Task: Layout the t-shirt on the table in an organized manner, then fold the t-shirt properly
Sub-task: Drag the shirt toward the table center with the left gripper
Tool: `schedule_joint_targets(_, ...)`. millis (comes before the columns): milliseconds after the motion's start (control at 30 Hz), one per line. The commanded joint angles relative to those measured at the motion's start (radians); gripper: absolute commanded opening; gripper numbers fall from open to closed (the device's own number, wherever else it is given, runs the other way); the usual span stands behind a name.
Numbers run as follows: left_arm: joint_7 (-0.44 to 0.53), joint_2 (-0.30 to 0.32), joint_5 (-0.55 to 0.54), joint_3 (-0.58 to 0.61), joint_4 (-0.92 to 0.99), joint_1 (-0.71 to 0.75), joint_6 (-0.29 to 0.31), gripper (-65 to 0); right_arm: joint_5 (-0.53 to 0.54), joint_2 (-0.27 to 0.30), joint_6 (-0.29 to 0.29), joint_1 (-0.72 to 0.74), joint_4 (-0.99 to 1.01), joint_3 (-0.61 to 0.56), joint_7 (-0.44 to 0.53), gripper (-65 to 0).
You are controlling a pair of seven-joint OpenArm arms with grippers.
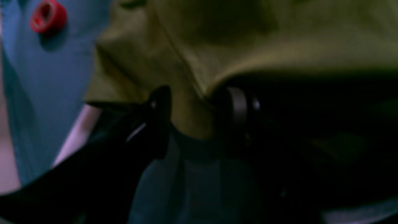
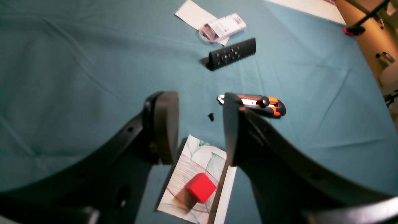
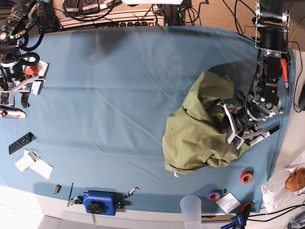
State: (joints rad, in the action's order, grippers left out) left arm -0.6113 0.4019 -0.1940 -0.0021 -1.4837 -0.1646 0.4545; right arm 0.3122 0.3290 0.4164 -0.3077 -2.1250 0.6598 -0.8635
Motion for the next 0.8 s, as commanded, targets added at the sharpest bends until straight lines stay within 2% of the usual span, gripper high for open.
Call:
schedule_joint_targets(0,0.018,0.011,-0.008,-0.006,-0.003,-0.021,0.021,-38.1,0.001,0.017,-0.005,0.006,-0.014,0.007,0.026,-41.0)
schedule_joint_targets(67,0.029,0.011,-0.008,-0.006,0.019,-0.021,0.044,-38.2,0.001,0.017,-0.005,0.006,-0.014,0.007,0.027,-41.0)
schedule_joint_targets(133,0.060,0.011,-0.007,-0.006,0.034,-0.021,0.032,-40.5,0.001,0.017,-0.005,0.006,-0.014,0.007,0.028,-41.0)
schedule_joint_targets(200,0.068,0.011,-0.008,-0.006,0.036,-0.023,0.033,-50.0,0.001,0.017,-0.005,0.006,-0.014,0.007,0.029,-41.0)
schedule_joint_targets(267,0.065,0.011,-0.012,-0.006,0.036,-0.031,0.034,-64.1,0.001,0.017,-0.005,0.006,-0.014,0.007,0.029,-41.0)
schedule_joint_targets(333,0.055,0.011,-0.033,-0.006,0.036,-0.048,0.027,-65.0,0.001,0.017,-0.005,0.006,-0.014,0.007,0.029,-41.0)
schedule_joint_targets(400,0.032,0.011,-0.087,-0.006,0.035,-0.074,-0.016,-65.0,0.001,0.017,-0.005,0.006,-0.014,0.007,0.029,-41.0)
schedule_joint_targets(500,-0.041,0.011,-0.183,-0.007,0.022,-0.131,-0.047,-65.0,0.001,0.017,-0.005,0.006,-0.014,0.007,0.029,-41.0)
schedule_joint_targets(567,-0.096,0.011,-0.276,-0.007,-0.005,-0.171,-0.009,-65.0,0.001,0.017,-0.005,0.006,-0.014,0.007,0.029,-41.0)
schedule_joint_targets(767,-0.270,0.005,-0.689,-0.006,-0.157,-0.224,0.197,-65.0,0.000,0.017,-0.005,0.006,-0.014,0.007,0.028,-41.0)
